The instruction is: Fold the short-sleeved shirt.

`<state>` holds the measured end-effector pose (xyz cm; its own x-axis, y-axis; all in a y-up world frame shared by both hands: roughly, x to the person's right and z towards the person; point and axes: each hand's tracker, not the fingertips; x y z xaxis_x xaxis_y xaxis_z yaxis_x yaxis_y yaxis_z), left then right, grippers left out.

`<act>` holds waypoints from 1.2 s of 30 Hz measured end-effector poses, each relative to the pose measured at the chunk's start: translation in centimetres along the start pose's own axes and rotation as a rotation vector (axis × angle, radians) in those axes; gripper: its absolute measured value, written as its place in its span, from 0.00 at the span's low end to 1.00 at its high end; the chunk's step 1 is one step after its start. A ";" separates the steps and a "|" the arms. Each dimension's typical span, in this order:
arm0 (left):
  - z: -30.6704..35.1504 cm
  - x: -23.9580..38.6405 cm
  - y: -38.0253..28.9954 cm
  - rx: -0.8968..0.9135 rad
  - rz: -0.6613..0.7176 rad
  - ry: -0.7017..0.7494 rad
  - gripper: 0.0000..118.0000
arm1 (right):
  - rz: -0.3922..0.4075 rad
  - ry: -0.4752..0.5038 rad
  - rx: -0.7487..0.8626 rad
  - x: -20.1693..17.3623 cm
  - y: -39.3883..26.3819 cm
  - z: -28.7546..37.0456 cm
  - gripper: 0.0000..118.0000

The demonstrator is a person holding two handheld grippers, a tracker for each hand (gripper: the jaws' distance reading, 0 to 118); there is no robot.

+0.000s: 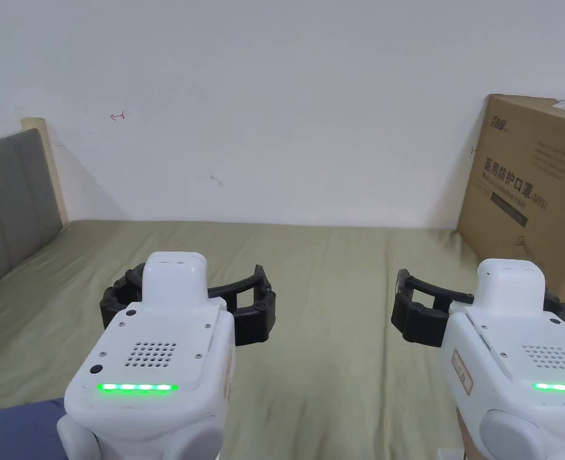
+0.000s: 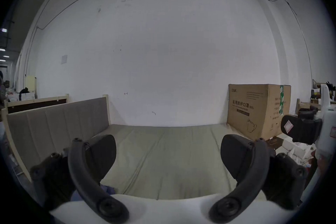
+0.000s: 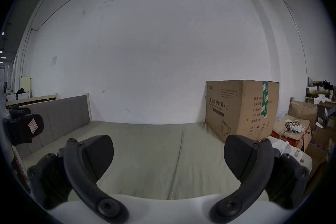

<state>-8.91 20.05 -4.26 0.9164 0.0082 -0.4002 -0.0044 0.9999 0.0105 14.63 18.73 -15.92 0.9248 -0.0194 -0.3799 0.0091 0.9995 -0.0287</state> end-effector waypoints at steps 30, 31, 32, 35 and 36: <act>0.6 0.2 0.8 -0.054 0.056 -0.047 0.98 | -0.034 0.038 -0.006 -0.2 0.3 1.3 1.00; 0.6 0.0 0.7 -0.058 0.064 -0.048 0.98 | -0.032 0.033 -0.005 -0.2 0.3 1.3 1.00; 0.6 -0.1 0.7 -0.061 0.071 -0.049 0.98 | -0.031 0.031 -0.005 -0.2 0.3 1.3 1.00; 0.4 -0.1 0.7 -0.079 0.077 -0.031 0.98 | -0.039 0.030 -0.012 0.0 0.3 1.3 1.00; 0.3 -0.1 0.6 -0.085 0.075 -0.026 0.98 | -0.042 0.028 -0.013 0.0 0.2 1.3 1.00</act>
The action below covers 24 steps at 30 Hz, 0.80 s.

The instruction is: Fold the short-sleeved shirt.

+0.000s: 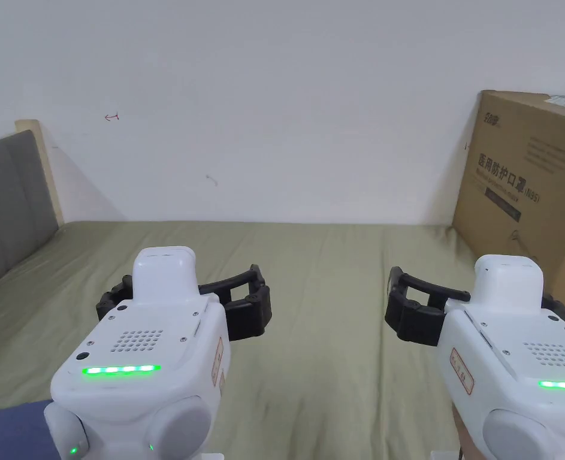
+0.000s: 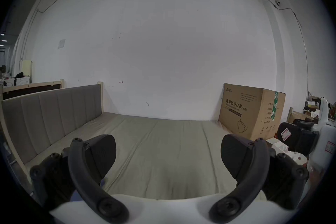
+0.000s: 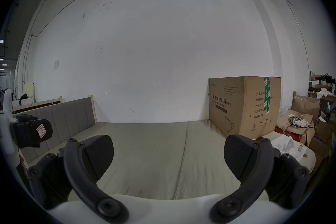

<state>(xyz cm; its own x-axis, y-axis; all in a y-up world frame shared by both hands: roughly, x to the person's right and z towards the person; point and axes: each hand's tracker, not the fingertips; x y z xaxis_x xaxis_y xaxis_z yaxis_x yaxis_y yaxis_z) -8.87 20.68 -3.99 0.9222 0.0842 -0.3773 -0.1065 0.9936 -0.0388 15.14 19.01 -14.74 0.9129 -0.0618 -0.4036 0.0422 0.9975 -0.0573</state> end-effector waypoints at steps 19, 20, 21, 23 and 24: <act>-2.2 0.0 -0.6 -0.100 0.079 0.001 0.98 | -0.010 -0.019 -0.030 0.8 -0.9 -1.0 1.00; -2.2 0.0 -0.6 -0.103 0.081 -0.004 0.98 | -0.012 -0.019 -0.029 0.7 -0.9 -1.1 1.00; -2.2 0.1 -0.7 -0.100 0.083 -0.009 0.98 | -0.011 -0.018 -0.030 0.7 -1.0 -1.2 1.00; -2.2 0.2 -0.7 -0.091 0.071 -0.017 0.98 | -0.007 -0.017 -0.031 0.6 -1.0 -1.5 1.00; -2.3 0.4 -0.7 -0.088 0.058 -0.019 0.98 | -0.005 -0.017 -0.032 0.5 -1.0 -1.5 1.00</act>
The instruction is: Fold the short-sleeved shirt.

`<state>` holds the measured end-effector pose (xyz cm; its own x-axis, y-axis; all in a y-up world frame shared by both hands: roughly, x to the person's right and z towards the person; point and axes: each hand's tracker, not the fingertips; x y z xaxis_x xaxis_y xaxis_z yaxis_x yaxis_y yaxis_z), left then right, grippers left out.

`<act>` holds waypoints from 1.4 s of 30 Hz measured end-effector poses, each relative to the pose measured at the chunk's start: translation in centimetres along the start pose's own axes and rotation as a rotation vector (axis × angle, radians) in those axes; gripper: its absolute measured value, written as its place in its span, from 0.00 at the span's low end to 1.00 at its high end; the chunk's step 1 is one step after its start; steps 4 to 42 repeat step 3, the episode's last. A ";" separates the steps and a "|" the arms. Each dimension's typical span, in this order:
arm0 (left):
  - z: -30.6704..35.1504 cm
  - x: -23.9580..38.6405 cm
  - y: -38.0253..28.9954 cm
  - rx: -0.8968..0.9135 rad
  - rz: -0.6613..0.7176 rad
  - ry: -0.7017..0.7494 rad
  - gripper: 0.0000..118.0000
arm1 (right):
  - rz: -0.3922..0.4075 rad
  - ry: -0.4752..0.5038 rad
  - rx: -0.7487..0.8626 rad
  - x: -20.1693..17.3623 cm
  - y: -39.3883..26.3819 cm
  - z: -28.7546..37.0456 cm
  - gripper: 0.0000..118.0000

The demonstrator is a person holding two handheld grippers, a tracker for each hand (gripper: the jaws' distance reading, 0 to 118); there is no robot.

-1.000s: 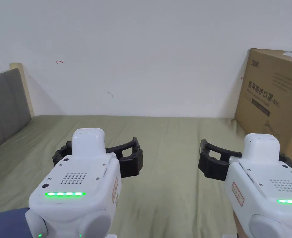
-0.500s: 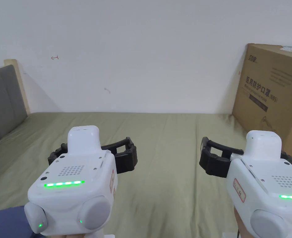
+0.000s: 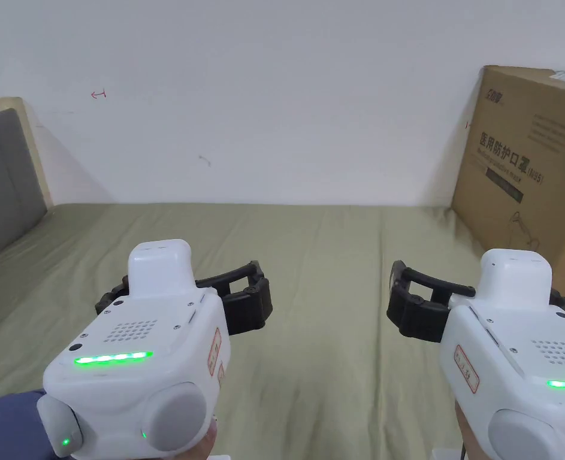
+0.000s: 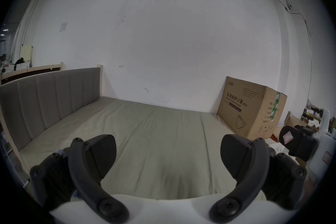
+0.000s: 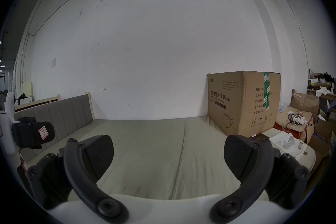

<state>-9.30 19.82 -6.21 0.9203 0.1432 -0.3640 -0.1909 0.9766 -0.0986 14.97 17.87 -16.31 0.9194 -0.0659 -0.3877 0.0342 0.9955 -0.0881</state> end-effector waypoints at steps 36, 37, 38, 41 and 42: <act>-0.3 0.5 -0.1 0.005 -0.041 0.017 0.98 | 0.010 0.001 0.004 -0.2 -0.1 -0.3 1.00; -0.3 0.5 -0.1 0.005 -0.041 0.017 0.98 | 0.010 0.001 0.004 -0.2 -0.1 -0.3 1.00; -0.3 0.5 -0.1 0.005 -0.041 0.017 0.98 | 0.010 0.001 0.004 -0.2 -0.1 -0.3 1.00; -0.3 0.5 -0.1 0.005 -0.041 0.017 0.98 | 0.010 0.001 0.004 -0.2 -0.1 -0.3 1.00; -0.3 0.5 -0.1 0.005 -0.041 0.017 0.98 | 0.010 0.001 0.004 -0.2 -0.1 -0.3 1.00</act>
